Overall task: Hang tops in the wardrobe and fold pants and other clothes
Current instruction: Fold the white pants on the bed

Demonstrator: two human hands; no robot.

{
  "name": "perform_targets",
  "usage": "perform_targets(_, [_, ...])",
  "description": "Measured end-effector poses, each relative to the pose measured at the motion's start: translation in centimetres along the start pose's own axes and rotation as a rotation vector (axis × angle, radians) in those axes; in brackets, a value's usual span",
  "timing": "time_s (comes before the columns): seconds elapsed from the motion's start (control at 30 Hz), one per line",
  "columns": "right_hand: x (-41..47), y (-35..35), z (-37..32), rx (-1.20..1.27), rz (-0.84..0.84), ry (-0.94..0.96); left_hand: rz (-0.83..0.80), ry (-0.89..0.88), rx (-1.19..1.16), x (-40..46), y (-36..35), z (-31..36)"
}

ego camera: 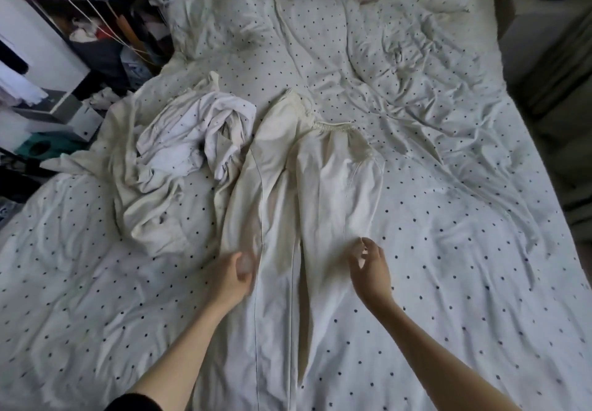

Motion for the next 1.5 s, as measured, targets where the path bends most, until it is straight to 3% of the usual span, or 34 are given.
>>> perform_targets(0.2, [-7.0, -3.8, 4.1, 0.463, -0.135, -0.418, 0.027, -0.064, -0.06, -4.9, -1.8, -5.1])
perform_targets(0.3, [-9.6, -5.5, 4.7, 0.431, -0.16, -0.459, 0.017, -0.063, -0.098, -7.6, -2.1, -7.2])
perform_targets(0.4, [-12.2, -5.7, 5.6, 0.378, -0.096, -0.449, 0.159, -0.333, 0.017, -11.6, -1.6, -6.6])
perform_targets(0.5, [-14.1, -4.5, 5.0, 0.452, -0.035, -0.401, 0.023, -0.605, 0.132, -16.6, -4.0, -4.3])
perform_targets(0.57, [-14.4, -3.5, 4.0, 0.476, -0.031, -0.351, -0.047, -0.523, 0.129, -18.3, -5.5, -3.7])
perform_targets(0.63, [-14.8, -2.3, 3.4, 0.48, -0.021, -0.318, 0.06, -0.444, 0.101, -19.3, -5.2, -3.0])
perform_targets(0.7, [-14.9, -1.1, 3.5, 0.528, -0.028, -0.316, 0.18, -0.485, 0.112, -20.4, -4.6, -1.8])
perform_targets(0.77, [-15.5, -0.1, 4.0, 0.619, -0.081, -0.358, 0.196, -0.539, 0.062, -21.8, -4.4, -1.0])
perform_targets(0.83, [-16.0, 0.4, 4.9, 0.657, -0.146, -0.404, 0.049, -0.413, -0.112, -22.8, -4.7, -1.1])
perform_targets(0.9, [-16.8, 1.1, 6.4, 0.618, -0.185, -0.43, -0.154, -0.148, -0.297, -23.9, -5.9, -1.5])
perform_targets(0.97, [-17.6, 2.7, 8.9, 0.53, -0.221, -0.421, -0.18, -0.03, -0.368, -25.2, -6.6, -0.7])
perform_targets(1.2, [-17.7, 8.6, 15.9, 0.396, -0.337, -0.367, -0.255, 0.131, -0.641, -28.7, -10.7, 0.8])
perform_targets(1.33, [-19.1, 8.6, 17.3, 0.283, -0.474, -0.363, -0.248, 0.319, -0.766, -31.2, -11.9, -2.1])
perform_targets(1.5, [-20.8, 7.9, 19.1, 0.284, -0.592, -0.415, -0.383, 0.351, -0.825, -33.7, -13.2, -4.1])
Point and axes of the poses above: each hand's wrist, its own x-axis towards the middle knuckle, its own y-axis out of the back of the hand, z = x × y, the point moved 6 cm from there along x, towards the middle knuckle, and after that the axes turned 12 degrees about z, right-handed, at the moved point
